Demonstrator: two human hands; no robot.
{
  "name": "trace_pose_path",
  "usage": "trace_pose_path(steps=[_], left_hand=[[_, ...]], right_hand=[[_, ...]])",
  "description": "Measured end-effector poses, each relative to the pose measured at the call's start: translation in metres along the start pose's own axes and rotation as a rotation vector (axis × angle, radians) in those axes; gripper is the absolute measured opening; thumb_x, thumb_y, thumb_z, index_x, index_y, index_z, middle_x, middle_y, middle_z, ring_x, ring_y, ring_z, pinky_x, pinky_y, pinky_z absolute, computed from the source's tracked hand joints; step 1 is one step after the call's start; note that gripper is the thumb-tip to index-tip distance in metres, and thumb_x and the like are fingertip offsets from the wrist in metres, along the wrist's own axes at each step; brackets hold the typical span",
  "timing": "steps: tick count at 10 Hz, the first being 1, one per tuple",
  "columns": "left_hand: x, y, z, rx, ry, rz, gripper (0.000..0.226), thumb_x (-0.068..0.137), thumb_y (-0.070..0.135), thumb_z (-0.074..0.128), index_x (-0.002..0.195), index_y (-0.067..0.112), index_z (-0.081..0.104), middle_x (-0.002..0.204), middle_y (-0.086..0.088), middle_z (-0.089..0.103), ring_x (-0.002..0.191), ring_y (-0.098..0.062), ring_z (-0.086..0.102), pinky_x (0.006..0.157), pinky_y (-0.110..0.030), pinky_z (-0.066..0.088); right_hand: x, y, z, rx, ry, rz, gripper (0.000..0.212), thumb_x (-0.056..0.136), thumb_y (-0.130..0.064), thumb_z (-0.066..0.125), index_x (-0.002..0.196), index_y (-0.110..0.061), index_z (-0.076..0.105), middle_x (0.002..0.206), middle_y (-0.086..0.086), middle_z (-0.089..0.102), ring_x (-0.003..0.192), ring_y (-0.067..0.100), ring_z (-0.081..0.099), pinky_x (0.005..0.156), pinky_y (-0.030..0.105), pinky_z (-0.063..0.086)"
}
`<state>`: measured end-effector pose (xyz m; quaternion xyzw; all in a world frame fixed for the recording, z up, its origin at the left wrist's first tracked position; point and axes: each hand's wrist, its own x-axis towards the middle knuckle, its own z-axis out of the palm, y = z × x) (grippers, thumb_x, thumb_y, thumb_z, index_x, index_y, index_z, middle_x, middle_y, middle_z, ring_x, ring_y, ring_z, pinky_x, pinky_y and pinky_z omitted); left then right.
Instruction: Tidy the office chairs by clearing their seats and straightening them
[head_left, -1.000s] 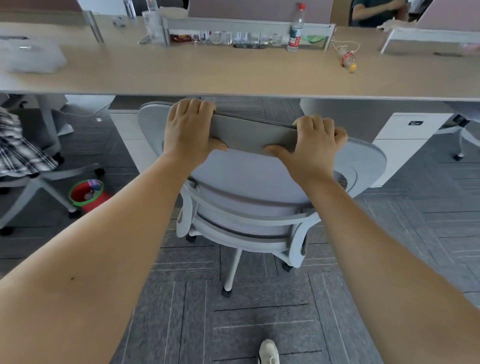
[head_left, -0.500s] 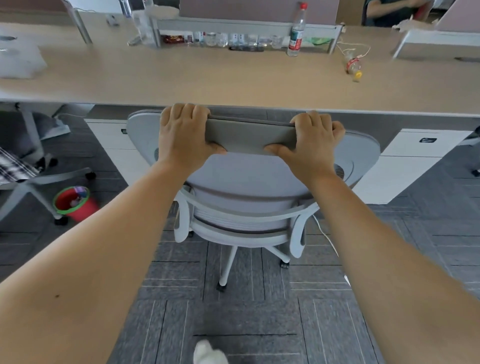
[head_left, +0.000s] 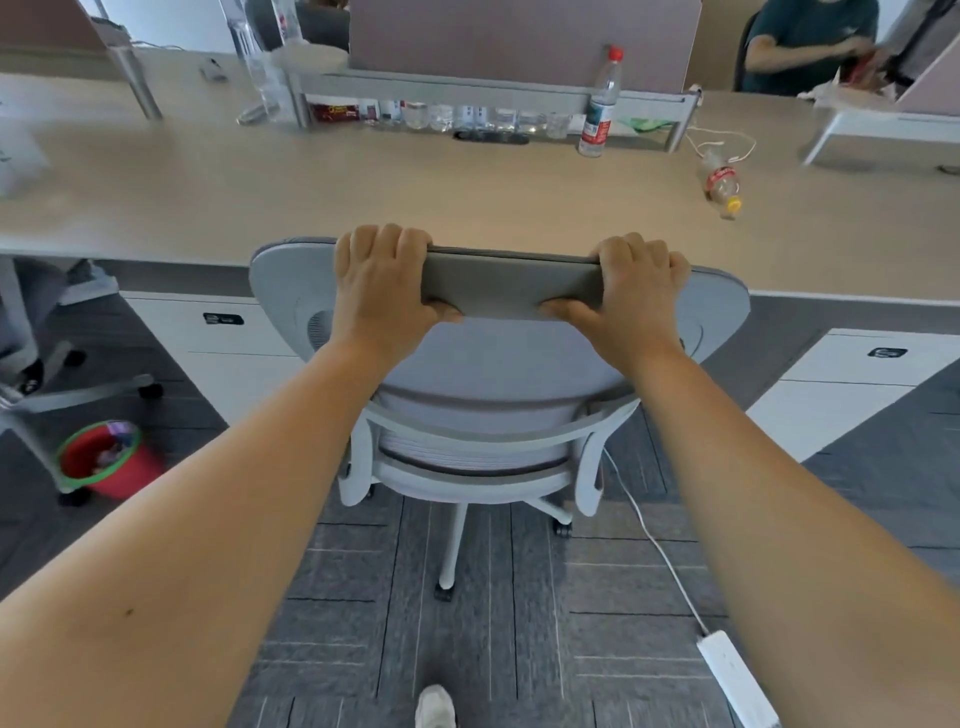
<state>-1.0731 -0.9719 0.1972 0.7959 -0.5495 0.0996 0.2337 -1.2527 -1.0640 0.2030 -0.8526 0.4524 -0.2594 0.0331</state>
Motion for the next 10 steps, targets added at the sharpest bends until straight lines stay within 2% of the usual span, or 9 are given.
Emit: trace_pose_path(steps=[1, 4, 6, 7, 8, 9, 10], left_hand=[[0.025, 0.003, 0.013, -0.043, -0.008, -0.024, 0.064, 0.069, 0.033, 0.077, 0.115, -0.003, 0.051, 0.119, -0.023, 0.052, 0.115, -0.038, 0.039, 0.094, -0.033, 0.016], [0.078, -0.007, 0.03, -0.012, -0.055, -0.079, 0.066, 0.072, 0.031, 0.075, 0.12, -0.003, 0.046, 0.124, -0.024, 0.046, 0.117, -0.038, 0.035, 0.095, -0.032, 0.015], [0.095, -0.012, 0.035, 0.0, -0.058, -0.091, 0.067, 0.07, 0.03, 0.076, 0.12, -0.003, 0.047, 0.123, -0.024, 0.046, 0.117, -0.038, 0.036, 0.097, -0.033, 0.016], [0.094, -0.013, 0.037, 0.022, -0.042, -0.099, 0.067, 0.07, 0.03, 0.077, 0.12, -0.003, 0.048, 0.123, -0.024, 0.047, 0.117, -0.038, 0.036, 0.1, -0.035, 0.016], [0.091, -0.011, 0.038, 0.03, -0.024, -0.096, 0.068, 0.069, 0.028, 0.078, 0.121, -0.005, 0.048, 0.124, -0.026, 0.048, 0.119, -0.041, 0.037, 0.113, -0.043, 0.014], [0.082, 0.006, 0.029, 0.017, -0.005, -0.153, 0.075, 0.074, 0.026, 0.074, 0.134, -0.001, 0.038, 0.143, -0.024, 0.034, 0.136, -0.041, 0.024, 0.119, -0.048, 0.01], [0.031, 0.025, 0.021, -0.19, -0.007, -0.23, 0.082, 0.082, 0.023, 0.067, 0.146, 0.007, 0.018, 0.155, -0.014, 0.012, 0.145, -0.031, 0.007, 0.119, -0.037, 0.006]], right_hand=[[0.028, 0.01, 0.01, 0.031, -0.017, 0.004, 0.054, 0.076, -0.044, 0.068, 0.106, -0.002, 0.052, 0.112, 0.015, 0.053, 0.107, 0.03, 0.041, 0.091, 0.033, 0.018], [0.085, 0.02, 0.036, 0.034, -0.004, -0.053, 0.054, 0.078, -0.048, 0.065, 0.106, -0.003, 0.052, 0.111, 0.013, 0.053, 0.106, 0.029, 0.042, 0.087, 0.031, 0.016], [0.099, 0.026, 0.048, 0.062, 0.098, -0.109, 0.055, 0.073, -0.045, 0.071, 0.099, 0.001, 0.055, 0.104, 0.017, 0.057, 0.1, 0.033, 0.046, 0.084, 0.033, 0.016], [0.101, 0.028, 0.049, 0.074, 0.093, -0.105, 0.055, 0.073, -0.044, 0.072, 0.1, 0.001, 0.056, 0.105, 0.018, 0.057, 0.1, 0.033, 0.047, 0.086, 0.033, 0.017], [0.098, 0.029, 0.051, 0.07, 0.064, -0.111, 0.056, 0.074, -0.045, 0.07, 0.104, -0.001, 0.055, 0.109, 0.016, 0.055, 0.103, 0.032, 0.045, 0.087, 0.033, 0.016], [0.097, 0.026, 0.043, 0.108, -0.026, -0.101, 0.057, 0.077, -0.042, 0.067, 0.117, -0.004, 0.05, 0.122, 0.017, 0.049, 0.114, 0.034, 0.039, 0.096, 0.035, 0.015], [0.058, 0.033, 0.034, 0.178, 0.066, -0.177, 0.063, 0.077, -0.041, 0.051, 0.129, -0.007, 0.043, 0.135, 0.021, 0.043, 0.126, 0.029, 0.026, 0.107, 0.043, 0.02]])
